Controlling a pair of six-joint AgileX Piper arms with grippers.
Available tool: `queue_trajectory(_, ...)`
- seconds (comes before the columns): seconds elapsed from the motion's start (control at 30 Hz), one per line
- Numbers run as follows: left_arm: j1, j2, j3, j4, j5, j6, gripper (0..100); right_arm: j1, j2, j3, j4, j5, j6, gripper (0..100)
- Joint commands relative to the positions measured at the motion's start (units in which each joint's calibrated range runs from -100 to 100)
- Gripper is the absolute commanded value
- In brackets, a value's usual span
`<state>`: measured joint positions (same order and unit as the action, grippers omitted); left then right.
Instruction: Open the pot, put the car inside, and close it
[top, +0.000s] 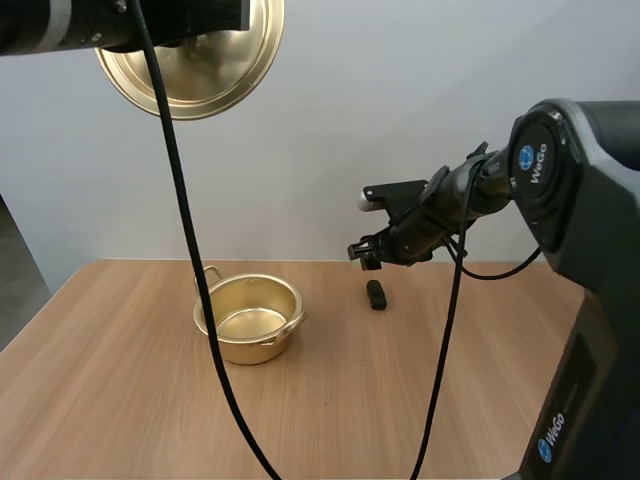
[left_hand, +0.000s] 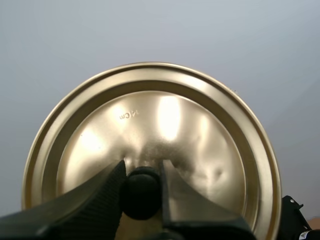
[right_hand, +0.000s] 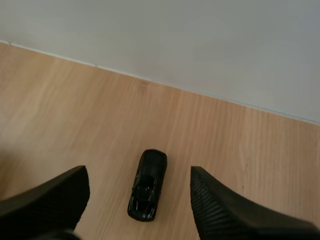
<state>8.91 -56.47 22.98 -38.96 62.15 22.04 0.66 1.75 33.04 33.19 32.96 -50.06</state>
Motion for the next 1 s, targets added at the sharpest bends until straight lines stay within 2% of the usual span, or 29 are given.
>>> queue_trajectory(0.0,0.01,0.0,0.0,0.0,0.1,0.0,0,0.0,1.1,0.0,0.0,-1.2,-0.8,95)
queue_trajectory(0.23,0.01,1.1,0.0,-0.7,1.3,0.0,0,0.0,2.1,0.0,1.2,-2.4,-2.0,94)
queue_trajectory(0.37,0.01,1.6,0.0,-1.1,1.3,0.0,0,0.0,3.5,0.0,3.4,-2.6,-5.0,91)
queue_trajectory(0.57,0.01,1.7,0.0,-1.1,1.5,0.0,0,0.0,6.8,-1.0,3.3,-2.8,-5.1,91)
queue_trajectory(0.73,0.01,1.7,0.0,-1.1,2.2,0.0,0,0.0,9.9,-3.6,3.1,2.7,-5.1,85)
queue_trajectory(0.97,0.01,1.7,0.0,-1.1,2.2,0.0,0,0.0,12.9,-4.8,3.2,2.5,-5.1,84)
